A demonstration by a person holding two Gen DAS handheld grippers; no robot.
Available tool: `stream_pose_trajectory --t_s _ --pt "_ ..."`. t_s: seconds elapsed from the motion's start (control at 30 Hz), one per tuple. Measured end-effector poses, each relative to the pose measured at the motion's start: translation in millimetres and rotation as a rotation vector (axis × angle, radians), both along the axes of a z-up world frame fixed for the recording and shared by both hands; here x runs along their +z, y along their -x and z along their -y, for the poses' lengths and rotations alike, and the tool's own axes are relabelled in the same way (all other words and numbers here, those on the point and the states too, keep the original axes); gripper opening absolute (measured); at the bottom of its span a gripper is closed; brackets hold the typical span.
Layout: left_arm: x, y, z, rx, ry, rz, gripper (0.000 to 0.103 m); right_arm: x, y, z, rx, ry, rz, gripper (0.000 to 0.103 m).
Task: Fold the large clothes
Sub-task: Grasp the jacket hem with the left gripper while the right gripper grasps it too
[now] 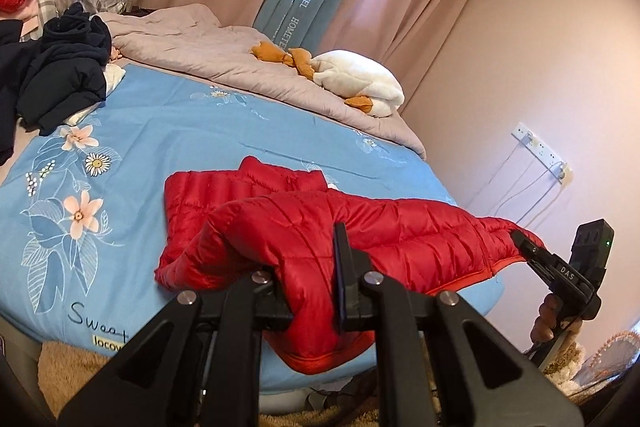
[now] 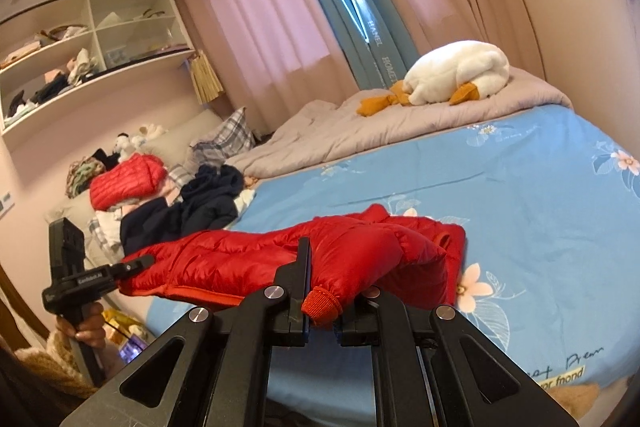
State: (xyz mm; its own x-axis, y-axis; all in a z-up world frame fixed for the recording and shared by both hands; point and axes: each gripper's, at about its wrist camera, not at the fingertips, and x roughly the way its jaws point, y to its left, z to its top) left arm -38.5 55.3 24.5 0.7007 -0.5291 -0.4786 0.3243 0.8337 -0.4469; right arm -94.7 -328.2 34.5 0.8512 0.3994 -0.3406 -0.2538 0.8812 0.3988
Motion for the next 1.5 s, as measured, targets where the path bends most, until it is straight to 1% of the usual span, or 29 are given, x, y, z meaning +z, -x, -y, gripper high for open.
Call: stream_pose_trajectory --t_s 0.27,0.4,0.73,0.93,1.1,1.2,1.3,1.37,1.5 --pt "1 -37 3 0.01 -0.001 -0.033 0.014 3 -28 2 -0.008 -0.001 -0.022 0.009" --pt "3 -61 7 0.015 -0.012 -0.057 0.014 5 -49 6 -0.012 -0.026 -0.054 0.009" --pt "8 -112 18 0.019 -0.036 -0.093 0.014 6 -94 10 -0.031 -0.032 -0.11 0.009" --pt "3 -144 25 0.029 -0.054 -0.122 0.014 3 -117 12 -0.035 -0.04 -0.141 0.009" --pt "-8 -175 30 0.04 -0.067 -0.169 0.014 -5 -143 11 -0.045 -0.031 -0.18 0.009" --pt "-20 -194 35 0.059 -0.101 -0.194 0.015 -14 -161 10 -0.051 -0.032 -0.214 0.009" --pt "-33 -211 39 0.073 -0.115 -0.214 0.016 -25 -178 9 -0.057 -0.031 -0.239 0.009" --pt "-42 -223 41 0.079 -0.123 -0.239 0.019 -34 -188 9 -0.071 -0.026 -0.269 0.009" --pt "-61 -242 43 0.097 -0.134 -0.282 0.02 -51 -207 7 -0.082 -0.022 -0.331 0.009"
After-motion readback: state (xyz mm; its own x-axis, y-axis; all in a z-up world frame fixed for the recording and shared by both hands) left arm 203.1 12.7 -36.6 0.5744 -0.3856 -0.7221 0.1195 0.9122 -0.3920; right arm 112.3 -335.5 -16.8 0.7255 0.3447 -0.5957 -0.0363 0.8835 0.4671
